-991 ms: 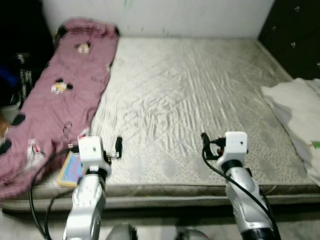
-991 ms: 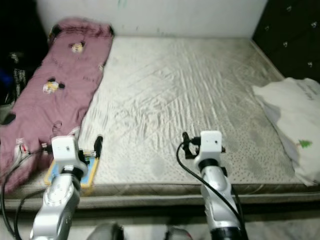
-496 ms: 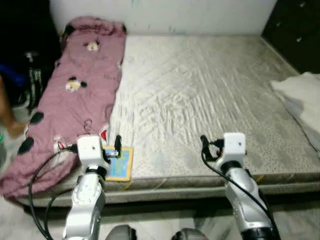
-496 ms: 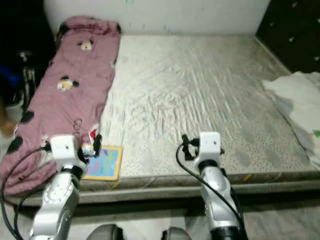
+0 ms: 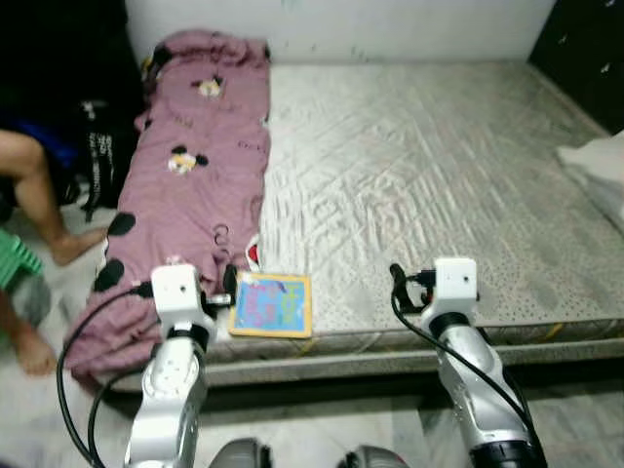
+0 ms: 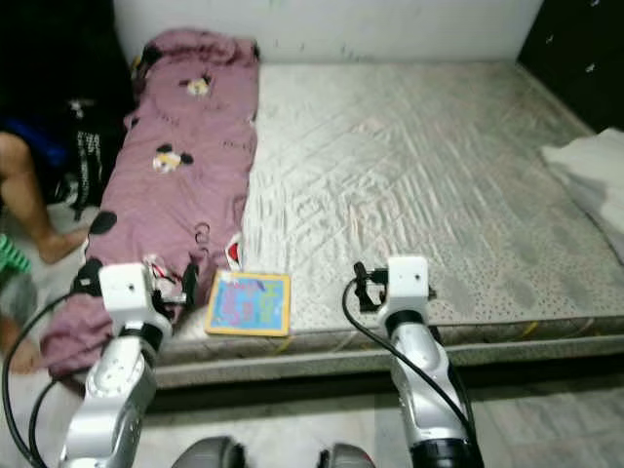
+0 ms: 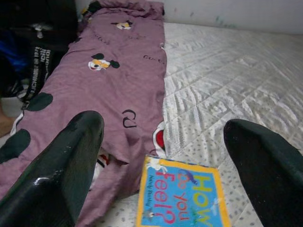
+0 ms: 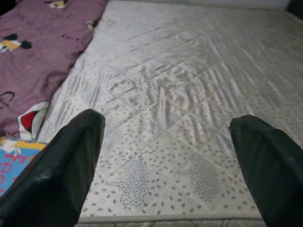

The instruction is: Clean up the room

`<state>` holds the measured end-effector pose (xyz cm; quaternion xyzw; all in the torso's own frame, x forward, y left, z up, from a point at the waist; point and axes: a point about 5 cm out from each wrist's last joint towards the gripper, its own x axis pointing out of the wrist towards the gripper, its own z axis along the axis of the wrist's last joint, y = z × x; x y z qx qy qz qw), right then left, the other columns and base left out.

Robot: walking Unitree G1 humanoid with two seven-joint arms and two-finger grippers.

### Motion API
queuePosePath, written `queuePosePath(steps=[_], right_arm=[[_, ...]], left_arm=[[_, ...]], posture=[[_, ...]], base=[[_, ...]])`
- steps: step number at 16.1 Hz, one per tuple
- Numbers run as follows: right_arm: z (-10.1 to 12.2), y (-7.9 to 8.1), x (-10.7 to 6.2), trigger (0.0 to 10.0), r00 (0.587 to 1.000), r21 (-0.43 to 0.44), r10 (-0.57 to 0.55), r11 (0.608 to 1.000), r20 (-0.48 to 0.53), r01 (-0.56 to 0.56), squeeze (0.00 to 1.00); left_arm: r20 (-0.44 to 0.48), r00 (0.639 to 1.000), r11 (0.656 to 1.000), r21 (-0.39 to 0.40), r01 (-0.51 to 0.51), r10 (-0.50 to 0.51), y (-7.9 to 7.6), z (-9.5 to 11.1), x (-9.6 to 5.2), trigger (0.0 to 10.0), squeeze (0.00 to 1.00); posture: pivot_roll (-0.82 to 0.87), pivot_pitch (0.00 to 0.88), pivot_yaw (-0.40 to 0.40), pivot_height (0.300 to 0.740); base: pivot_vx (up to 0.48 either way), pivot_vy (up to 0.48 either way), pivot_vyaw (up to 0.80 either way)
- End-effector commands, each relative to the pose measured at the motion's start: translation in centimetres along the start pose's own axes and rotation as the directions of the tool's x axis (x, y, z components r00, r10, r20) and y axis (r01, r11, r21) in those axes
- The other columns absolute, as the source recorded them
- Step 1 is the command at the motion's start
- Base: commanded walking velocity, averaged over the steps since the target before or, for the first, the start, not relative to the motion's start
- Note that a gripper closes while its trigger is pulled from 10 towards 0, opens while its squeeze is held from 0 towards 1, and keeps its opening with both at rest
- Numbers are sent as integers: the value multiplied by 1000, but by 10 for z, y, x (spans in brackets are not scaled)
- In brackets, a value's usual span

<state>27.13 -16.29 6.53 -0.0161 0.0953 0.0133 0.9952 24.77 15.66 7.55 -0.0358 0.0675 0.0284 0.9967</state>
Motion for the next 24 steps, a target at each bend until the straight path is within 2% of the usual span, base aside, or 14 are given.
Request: queuePosePath(steps=[1, 7, 20, 24], right_arm=[[5, 4, 2, 10000, 1000, 8, 5, 1000, 15, -5, 0], [6, 4, 3, 10000, 1000, 8, 3, 1000, 14, -3, 0], [7, 4, 3, 10000, 1000, 4, 0, 1000, 18, 0, 0], [7, 5, 3, 10000, 1000, 4, 1, 1000, 18, -1, 0]], left_arm=[[7, 1000, 1000, 16, -10, 10, 6, 2, 0, 10000, 0], [34, 999, 999, 4, 34, -34, 1, 6, 0, 10000, 0], [32, 998, 999, 8, 53, -53, 0, 6, 0, 10000, 0], [23, 998, 998, 12, 60, -61, -1, 5, 1, 10000, 0]], posture=[[8, 69, -24, 740], [6, 74, -22, 740], [5, 76, -20, 740], [7, 76, -20, 740]], base=[[0, 480, 0], [0, 59, 0], [302, 0, 0], [0, 0, 0]])
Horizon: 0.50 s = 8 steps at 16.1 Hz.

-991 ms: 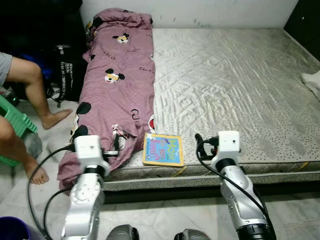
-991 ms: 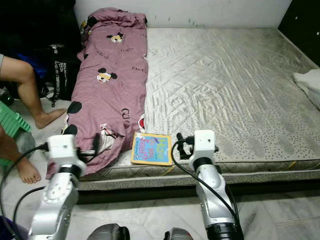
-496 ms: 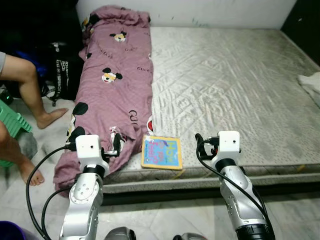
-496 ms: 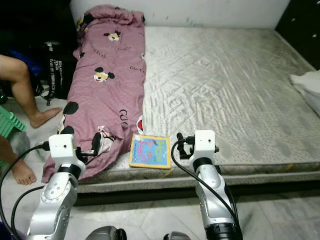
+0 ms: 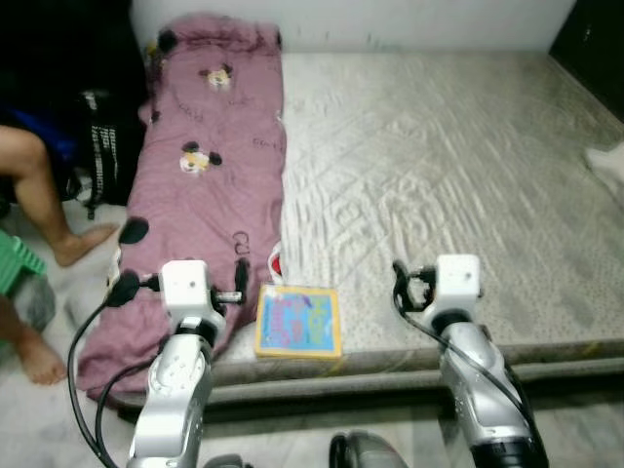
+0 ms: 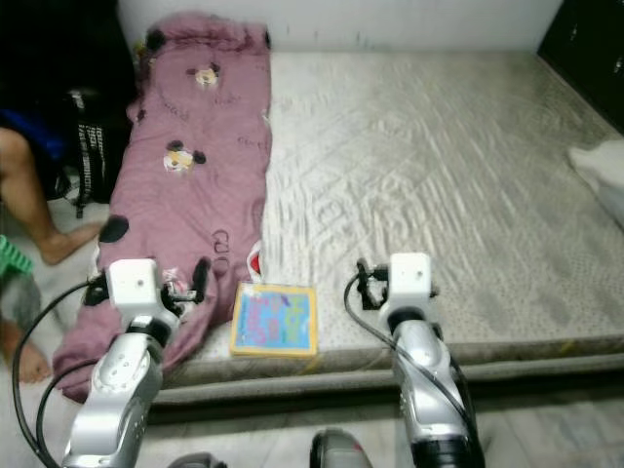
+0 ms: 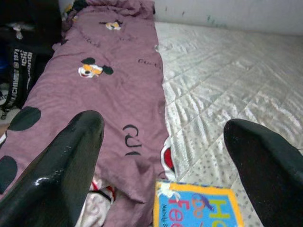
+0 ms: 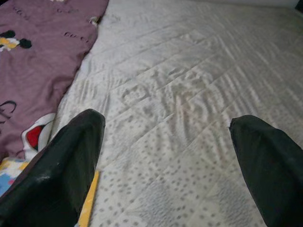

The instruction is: Clean up the room

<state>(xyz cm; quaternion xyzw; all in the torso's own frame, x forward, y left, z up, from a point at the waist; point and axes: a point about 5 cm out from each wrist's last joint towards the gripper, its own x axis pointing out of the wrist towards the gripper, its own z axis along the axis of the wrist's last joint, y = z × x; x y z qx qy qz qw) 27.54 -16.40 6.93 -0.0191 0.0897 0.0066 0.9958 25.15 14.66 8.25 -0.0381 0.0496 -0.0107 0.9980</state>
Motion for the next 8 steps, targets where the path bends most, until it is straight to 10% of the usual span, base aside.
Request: queuePosePath(steps=[1, 8], right_arm=[[2, 6, 0, 10000, 1000, 10, 14, 1000, 6, -14, 0], [1, 6, 1, 10000, 1000, 12, 15, 1000, -8, -15, 0]], left_arm=[[-13, 1000, 1000, 13, -22, 22, 10, -2, -2, 10000, 0], [-17, 1000, 1000, 14, -21, 21, 9, -2, -2, 10000, 0]], posture=[[6, 76, -19, 740], [6, 78, -19, 740]], base=[[0, 0, 0], [0, 0, -454]])
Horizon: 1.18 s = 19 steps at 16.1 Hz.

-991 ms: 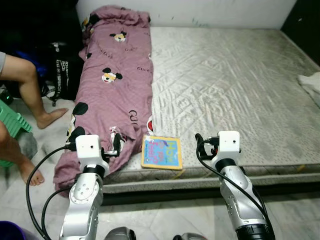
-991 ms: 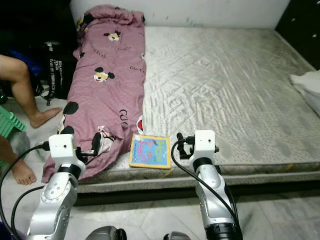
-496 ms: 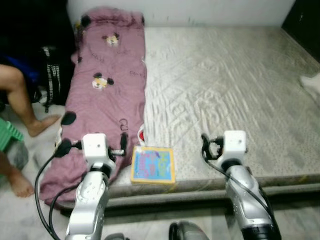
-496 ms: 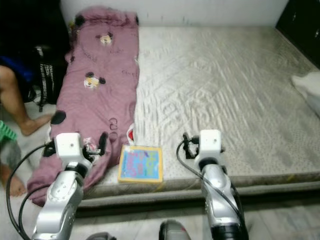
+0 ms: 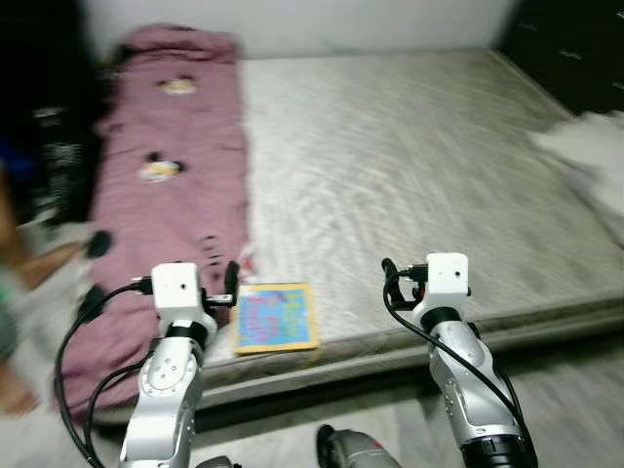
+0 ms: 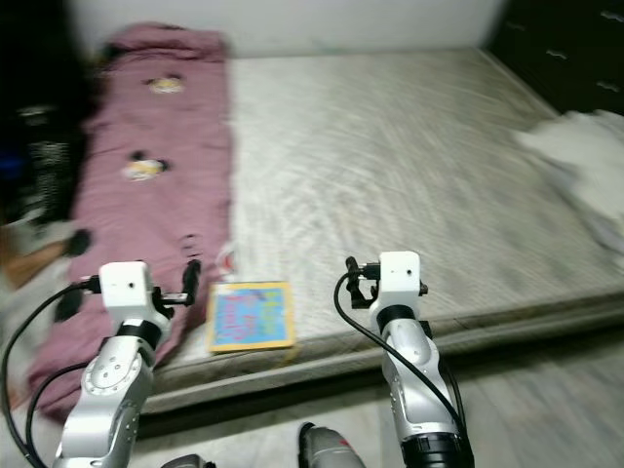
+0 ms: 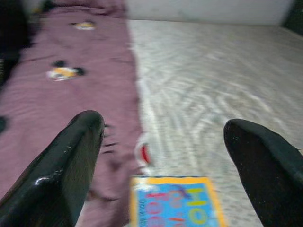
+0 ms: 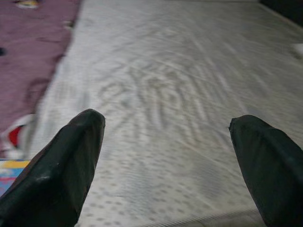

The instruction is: Clean up the room

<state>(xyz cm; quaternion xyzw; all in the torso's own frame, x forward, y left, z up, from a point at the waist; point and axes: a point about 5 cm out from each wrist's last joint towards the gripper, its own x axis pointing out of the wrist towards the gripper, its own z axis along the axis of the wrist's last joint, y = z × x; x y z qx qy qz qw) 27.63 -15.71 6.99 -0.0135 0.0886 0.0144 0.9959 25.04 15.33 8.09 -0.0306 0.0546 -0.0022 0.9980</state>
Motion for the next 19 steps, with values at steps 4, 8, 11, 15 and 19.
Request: queuePosePath(steps=[4, 8, 11, 15, 19], right_arm=[[0, 0, 0, 10000, 1000, 1, 1, 1000, -13, -1, 0], [-1, 0, 0, 10000, 1000, 4, 0, 1000, -18, 0, 0], [-1, 0, -1, 10000, 1000, 11, 3, 1000, -20, -3, 0], [-2, 0, -1, 10000, 1000, 11, 7, 1000, -28, -6, 0], [-3, 0, -1, 10000, 999, 12, 11, 1000, -34, -10, 0]], left_arm=[[-5, 1000, 1000, -1, 1, -1, 2, -1, -1, 10000, 0], [-13, 1000, 1000, 2, 4, -4, 2, -2, -1, 10000, 0], [-12, 1000, 1000, -7, 11, -11, 1, -2, -1, 10000, 0], [-20, 1000, 1000, -6, 8, -8, 2, -3, -2, 10000, 0], [-28, 1000, 1000, -7, 12, -12, 1, -4, -3, 10000, 0]], posture=[[6, 77, -19, 740], [5, 79, -16, 740], [9, 83, -19, 740], [9, 84, -19, 740], [8, 83, -20, 740]], base=[[125, 0, 0], [278, 0, 0], [187, 0, 0], [0, 0, 0], [0, 0, 0]])
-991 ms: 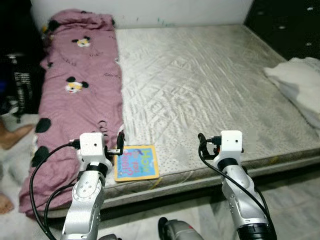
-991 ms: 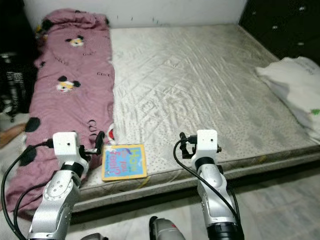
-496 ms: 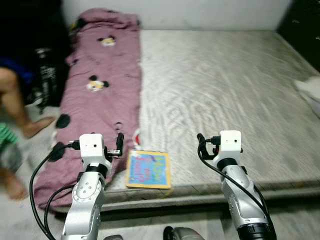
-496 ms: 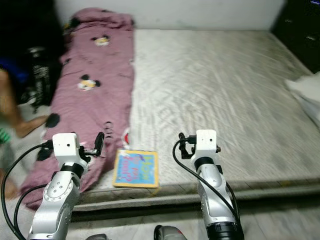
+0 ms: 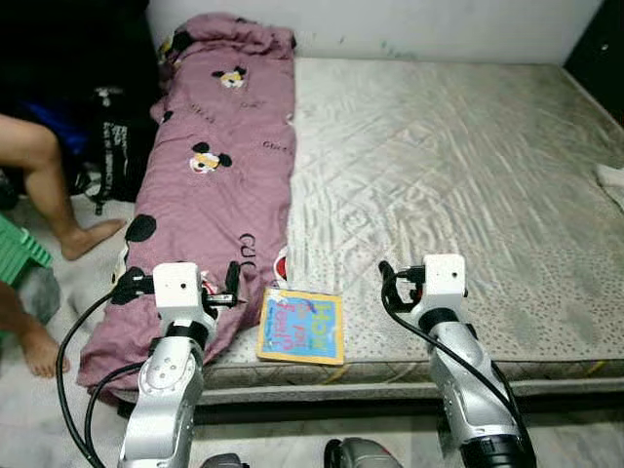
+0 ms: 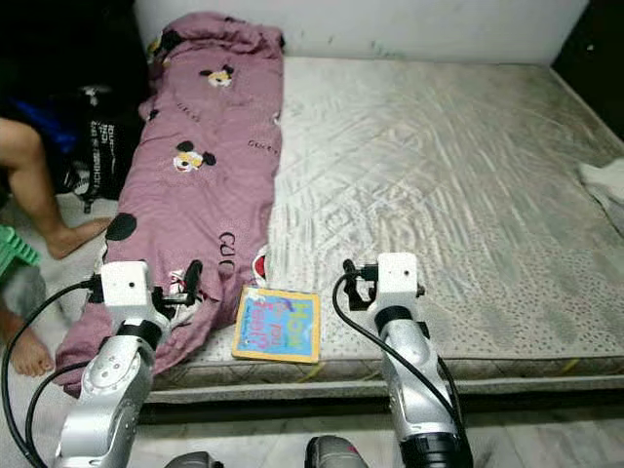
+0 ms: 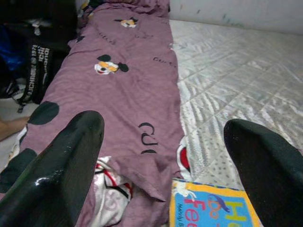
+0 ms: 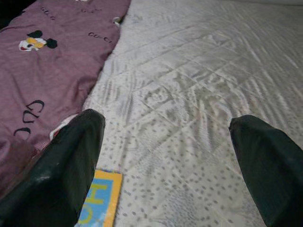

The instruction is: Clean up the room

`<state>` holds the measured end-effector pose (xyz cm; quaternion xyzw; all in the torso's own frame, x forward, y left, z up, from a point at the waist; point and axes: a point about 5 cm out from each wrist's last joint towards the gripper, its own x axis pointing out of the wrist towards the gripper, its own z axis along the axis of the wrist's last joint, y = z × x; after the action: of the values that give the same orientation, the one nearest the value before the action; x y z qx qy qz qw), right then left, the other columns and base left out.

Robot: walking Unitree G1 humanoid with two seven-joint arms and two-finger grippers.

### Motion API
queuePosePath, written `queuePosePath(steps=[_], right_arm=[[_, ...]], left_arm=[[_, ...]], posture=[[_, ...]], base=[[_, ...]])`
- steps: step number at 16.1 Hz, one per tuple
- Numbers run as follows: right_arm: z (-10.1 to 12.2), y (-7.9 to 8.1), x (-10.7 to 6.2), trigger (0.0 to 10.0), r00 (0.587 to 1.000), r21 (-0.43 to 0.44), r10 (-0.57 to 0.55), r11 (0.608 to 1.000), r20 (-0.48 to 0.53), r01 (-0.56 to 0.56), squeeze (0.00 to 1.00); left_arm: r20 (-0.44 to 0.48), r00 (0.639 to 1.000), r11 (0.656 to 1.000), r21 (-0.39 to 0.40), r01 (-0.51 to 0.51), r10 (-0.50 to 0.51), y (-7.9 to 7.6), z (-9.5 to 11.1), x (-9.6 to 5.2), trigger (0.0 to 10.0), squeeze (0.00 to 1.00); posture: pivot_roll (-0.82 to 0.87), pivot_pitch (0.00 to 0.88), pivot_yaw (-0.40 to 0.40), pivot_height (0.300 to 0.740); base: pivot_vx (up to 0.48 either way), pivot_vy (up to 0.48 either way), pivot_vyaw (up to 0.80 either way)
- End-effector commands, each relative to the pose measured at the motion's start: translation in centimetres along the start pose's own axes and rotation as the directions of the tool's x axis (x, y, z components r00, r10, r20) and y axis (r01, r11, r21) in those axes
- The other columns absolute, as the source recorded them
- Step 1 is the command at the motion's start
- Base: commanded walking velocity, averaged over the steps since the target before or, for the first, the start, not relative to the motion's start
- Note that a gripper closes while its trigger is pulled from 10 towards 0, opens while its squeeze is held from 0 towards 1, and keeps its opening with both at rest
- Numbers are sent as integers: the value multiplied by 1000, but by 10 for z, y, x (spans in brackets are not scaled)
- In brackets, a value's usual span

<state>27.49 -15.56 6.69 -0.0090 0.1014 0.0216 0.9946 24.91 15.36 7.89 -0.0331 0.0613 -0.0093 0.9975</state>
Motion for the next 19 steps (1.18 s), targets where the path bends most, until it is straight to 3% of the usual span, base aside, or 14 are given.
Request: queuePosePath(steps=[1, 10, 19], right_arm=[[0, -2, -1, 10000, 1000, 7, -2, 1000, -7, 2, 0], [8, 1, -3, 10000, 999, 35, 15, 999, 41, -16, 0], [10, 0, -3, 10000, 999, 33, 24, 999, 41, -25, 0]], left_arm=[[-17, 1000, 1000, -6, -2, 2, 0, -2, -2, 10000, 0], [-17, 1000, 1000, -21, -18, 18, 2, -1, -3, 10000, 0], [-22, 1000, 999, -32, -21, 20, 1, 0, -2, 10000, 0]], posture=[[9, 85, -22, 740], [9, 110, -25, 740], [3, 124, -28, 649]], base=[[0, 0, 0], [0, 0, 0], [0, 0, 0]])
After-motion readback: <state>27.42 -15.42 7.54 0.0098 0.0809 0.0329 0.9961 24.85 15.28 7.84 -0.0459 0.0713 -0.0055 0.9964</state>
